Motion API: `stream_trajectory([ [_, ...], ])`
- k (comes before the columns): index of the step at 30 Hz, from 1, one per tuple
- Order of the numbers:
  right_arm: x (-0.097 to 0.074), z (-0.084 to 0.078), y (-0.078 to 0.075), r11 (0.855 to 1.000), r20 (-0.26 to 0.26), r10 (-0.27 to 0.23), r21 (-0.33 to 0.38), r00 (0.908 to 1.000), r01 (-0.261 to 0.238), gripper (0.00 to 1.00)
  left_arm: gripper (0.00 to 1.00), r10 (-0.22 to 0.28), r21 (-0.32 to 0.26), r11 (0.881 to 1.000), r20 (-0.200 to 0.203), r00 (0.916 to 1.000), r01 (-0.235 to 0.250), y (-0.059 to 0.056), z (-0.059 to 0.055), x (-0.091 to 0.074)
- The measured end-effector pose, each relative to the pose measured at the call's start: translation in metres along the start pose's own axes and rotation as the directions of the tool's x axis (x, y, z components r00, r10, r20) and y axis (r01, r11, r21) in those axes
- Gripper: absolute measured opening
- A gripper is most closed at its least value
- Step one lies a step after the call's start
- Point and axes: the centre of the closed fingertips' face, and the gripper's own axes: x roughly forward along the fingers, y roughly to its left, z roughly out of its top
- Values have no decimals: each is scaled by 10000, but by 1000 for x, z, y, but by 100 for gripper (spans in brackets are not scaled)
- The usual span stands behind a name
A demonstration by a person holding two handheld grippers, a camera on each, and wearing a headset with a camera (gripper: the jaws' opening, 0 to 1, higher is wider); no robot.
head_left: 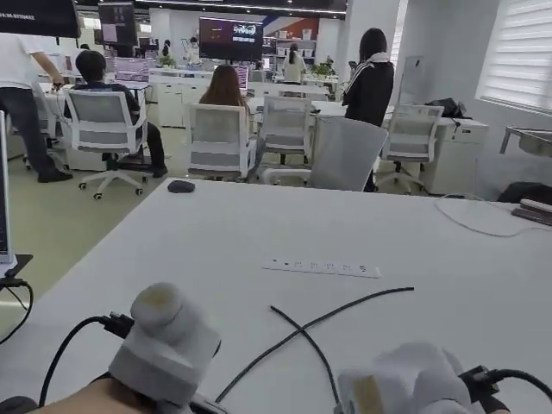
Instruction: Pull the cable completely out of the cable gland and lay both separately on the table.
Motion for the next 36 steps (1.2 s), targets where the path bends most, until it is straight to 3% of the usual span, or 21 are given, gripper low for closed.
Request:
stream_trajectory([
  [3,0,0,1,9997,25,-219,-118,9998,219,11,15,-43,-634,9980,107,9999,50,0,-2,0],
  [5,1,0,1,9995,55,-310,-84,9995,310,11,15,-59,-739,9972,135,9999,69,0,-3,0],
  [8,1,1,1,9992,81,-288,287,9996,285,12,15,46,-493,9988,115,9999,-41,-3,-4,1],
  [12,-3,-3,-1,9968,-32,-372,702,9993,373,20,15,662,618,9958,202,9976,-673,-4,-1,-3],
  [14,-7,-9,-2,9918,-162,-564,1140,9983,579,24,15,1002,1107,9885,285,9946,-1028,-6,1,-6],
  [15,-8,-13,-3,9886,-242,-778,1276,9967,803,24,15,1236,1584,9793,251,9920,-1260,-7,1,-8],
  [19,-8,-21,-4,9761,-495,-1418,1594,9887,1480,24,16,2045,3007,9328,125,9788,-1987,-6,0,-10],
  [20,-7,-21,-3,9752,-518,-1553,1516,9865,1615,24,16,2157,3426,9165,120,9764,-2067,-8,-1,-9],
  [25,-3,-21,-3,9746,-561,-1835,1199,9814,1891,15,16,2361,4067,8876,20,9717,-2165,-13,-6,-4],
  [27,-5,-22,-7,9712,-577,-2103,1017,9759,2153,5,16,2405,4115,8856,-93,9706,-2155,-12,-10,-3],
  [32,-6,-27,-6,9673,-659,-2203,1138,9732,2266,5,15,2561,4223,8761,12,9666,-2327,-9,-11,-6],
  [36,-11,-31,-7,9659,-691,-2204,1237,9730,2275,5,15,2534,4218,8770,10,9673,-2302,-9,-12,-8],
])
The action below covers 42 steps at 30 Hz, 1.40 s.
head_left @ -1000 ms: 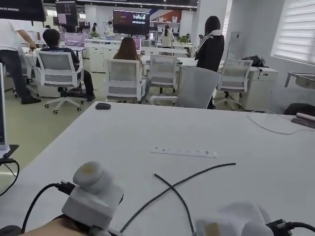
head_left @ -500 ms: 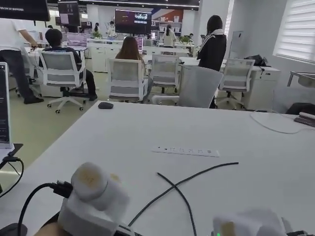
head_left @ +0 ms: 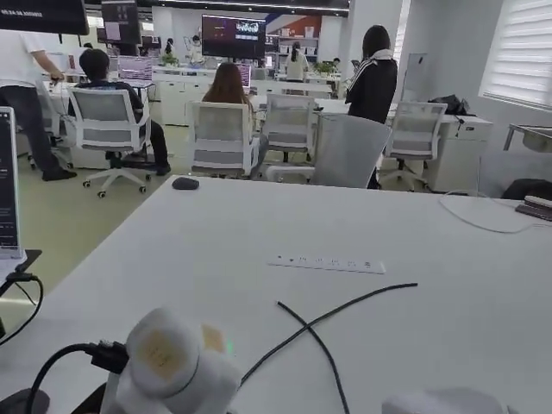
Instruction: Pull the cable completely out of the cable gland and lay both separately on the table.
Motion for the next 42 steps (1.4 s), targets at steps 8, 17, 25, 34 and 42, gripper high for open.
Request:
stream_trajectory([
  [8,-9,-16,-12,9994,-280,-164,308,9995,173,5,15,179,342,9993,-241,9995,-170,5,-3,-2],
  [17,-16,-33,-15,9980,-431,0,628,9991,27,4,15,156,536,9985,-411,9990,-134,6,-5,-2],
  [25,-17,-54,-14,9966,-765,334,780,9965,-274,4,15,213,623,9979,-649,9977,-173,8,-9,-2],
  [34,-18,-85,-17,9931,-1303,548,1099,9900,-406,4,15,319,737,9970,-1062,9938,-241,9,-19,-3],
  [42,-17,-111,-19,9859,-1703,588,1646,9836,-304,4,15,381,686,9972,-1172,9924,-301,11,-22,-6],
])
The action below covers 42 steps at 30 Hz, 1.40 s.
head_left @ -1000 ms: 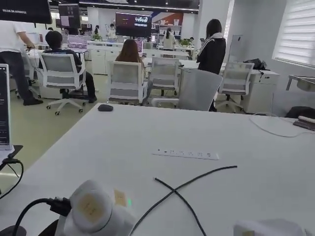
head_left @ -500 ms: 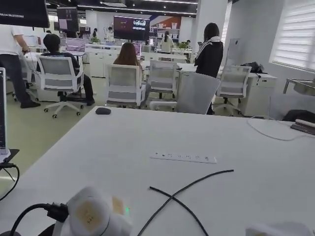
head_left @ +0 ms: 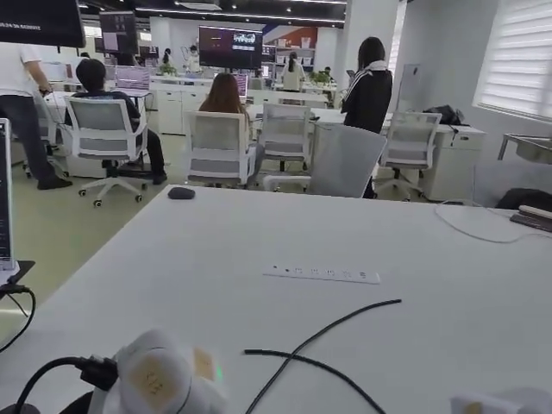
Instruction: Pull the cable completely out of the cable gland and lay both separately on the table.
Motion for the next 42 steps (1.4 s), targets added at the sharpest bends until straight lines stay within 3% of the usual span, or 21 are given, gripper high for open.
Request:
stream_trajectory([
  [5,5,-24,-2,9990,-559,-5,448,9984,30,4,15,-33,-85,10000,-18,10000,33,0,-2,0],
  [8,6,-27,7,9933,-798,461,1097,9957,-372,6,15,-53,-235,9997,49,10000,54,-2,0,2],
  [11,7,-26,11,9907,-1145,662,1261,9912,-516,14,15,-48,-236,9997,-58,10000,46,-2,0,5],
  [17,6,7,26,9898,-727,1132,952,9909,-1060,25,15,-97,-307,9995,37,9999,98,-3,4,7],
  [20,3,34,33,9884,-156,1339,741,9909,-1324,28,15,-81,-300,9995,44,10000,82,-2,4,8],
  [23,-1,69,40,9863,789,1540,469,9849,-1580,28,15,-107,-277,9996,2,9999,107,-3,4,8],
  [27,-6,96,40,9896,1192,1425,5,9826,-1435,27,15,-132,-246,9996,13,9999,132,-3,5,9],
  [37,-4,122,50,9829,1606,1790,-721,9706,-1693,23,15,-128,-172,9998,57,9999,129,-2,8,9],
  [42,-3,128,48,9823,1772,1823,-759,9671,-1713,15,15,-182,-54,9998,22,9998,182,-3,9,10],
])
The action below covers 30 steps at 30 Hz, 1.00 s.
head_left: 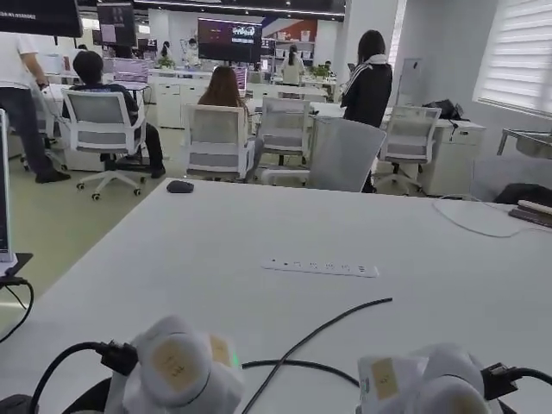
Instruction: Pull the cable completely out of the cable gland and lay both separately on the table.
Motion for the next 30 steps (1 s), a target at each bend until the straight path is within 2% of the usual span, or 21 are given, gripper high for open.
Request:
stream_trajectory([
  [5,4,3,2,9998,-13,140,-128,9999,-140,13,15,-43,101,9999,16,10000,42,-1,3,0],
  [8,5,3,7,9988,-76,389,-300,9992,-391,4,15,16,194,9998,-44,10000,-16,1,4,0],
  [14,5,2,8,9987,-45,362,-344,9993,-363,3,15,-44,415,9991,-213,9998,53,0,2,0],
  [16,4,-7,6,9987,-363,238,-439,9991,-253,3,15,143,741,9972,-529,9985,-104,3,-3,0],
  [19,1,-11,6,9995,-220,248,-177,9995,-251,3,15,7,511,9987,-365,9993,12,2,-2,-1],
  [30,-10,-28,-1,9999,-339,-120,113,9994,124,2,15,93,620,9981,-460,9989,-65,6,-3,0],
])
